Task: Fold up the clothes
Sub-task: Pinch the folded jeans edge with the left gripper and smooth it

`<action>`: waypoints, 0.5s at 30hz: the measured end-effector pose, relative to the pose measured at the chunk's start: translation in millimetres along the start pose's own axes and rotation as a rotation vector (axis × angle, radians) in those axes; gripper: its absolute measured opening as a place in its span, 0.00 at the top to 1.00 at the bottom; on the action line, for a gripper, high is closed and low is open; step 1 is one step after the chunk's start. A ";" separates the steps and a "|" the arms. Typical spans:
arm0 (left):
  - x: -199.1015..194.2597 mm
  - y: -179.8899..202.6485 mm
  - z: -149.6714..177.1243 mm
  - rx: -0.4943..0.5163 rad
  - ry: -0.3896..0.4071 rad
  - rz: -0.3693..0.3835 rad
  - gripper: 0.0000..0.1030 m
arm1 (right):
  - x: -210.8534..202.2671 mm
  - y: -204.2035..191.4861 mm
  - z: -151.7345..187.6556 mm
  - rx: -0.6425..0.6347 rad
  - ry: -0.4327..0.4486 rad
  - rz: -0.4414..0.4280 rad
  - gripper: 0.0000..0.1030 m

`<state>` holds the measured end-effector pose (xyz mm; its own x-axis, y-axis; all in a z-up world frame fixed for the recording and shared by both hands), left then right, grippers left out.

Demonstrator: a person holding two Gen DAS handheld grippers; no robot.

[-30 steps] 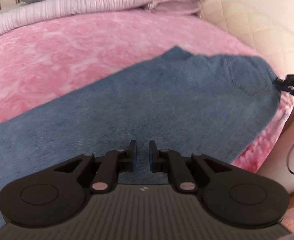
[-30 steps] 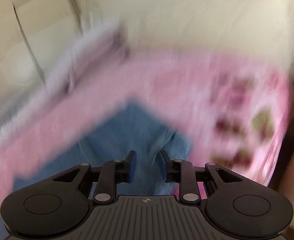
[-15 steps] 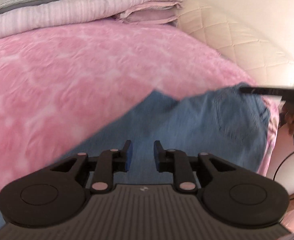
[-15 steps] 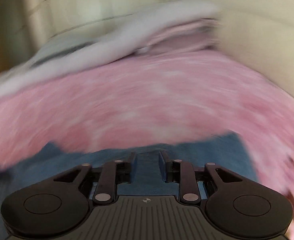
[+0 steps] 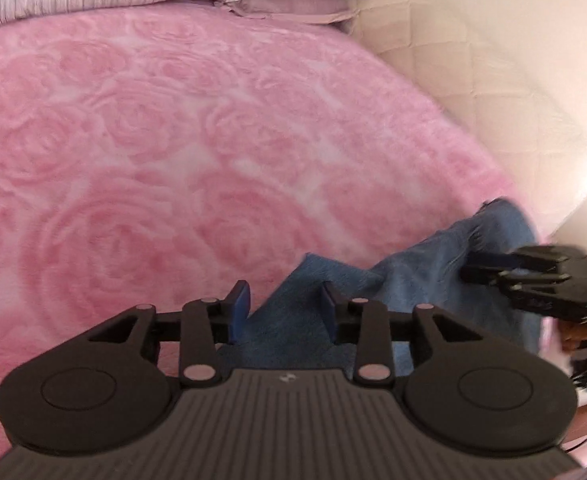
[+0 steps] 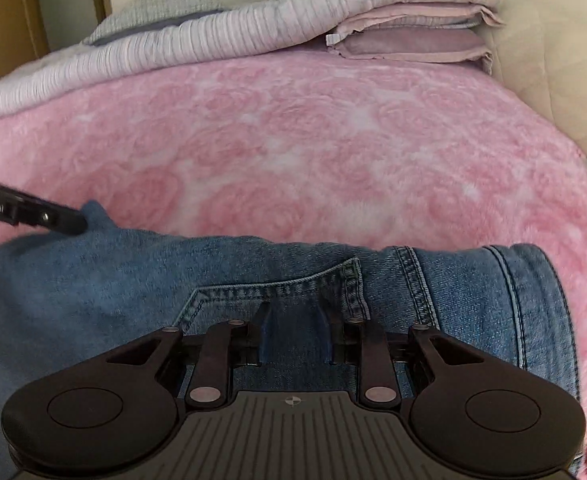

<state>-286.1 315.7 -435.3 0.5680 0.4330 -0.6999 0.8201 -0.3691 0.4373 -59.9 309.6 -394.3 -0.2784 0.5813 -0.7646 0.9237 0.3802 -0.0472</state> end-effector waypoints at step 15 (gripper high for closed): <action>17.2 -2.4 8.7 0.040 0.086 -0.181 0.97 | 9.4 1.9 -3.8 0.029 0.013 0.052 0.75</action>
<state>-278.9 316.9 -453.2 0.4167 0.5632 -0.7136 0.9070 -0.3103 0.2847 -61.8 318.6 -399.1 -0.2333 0.6088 -0.7583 0.9442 0.3283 -0.0269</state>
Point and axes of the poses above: each gripper's, at about its wrist camera, not at the fingertips, and x roughly the way its jaws point, y to its right, z to its underside, the point moved 5 cm from there along x, roughly the way its jaws point, and after that the axes turned 1 degree about -y, right-handed, at the moved point
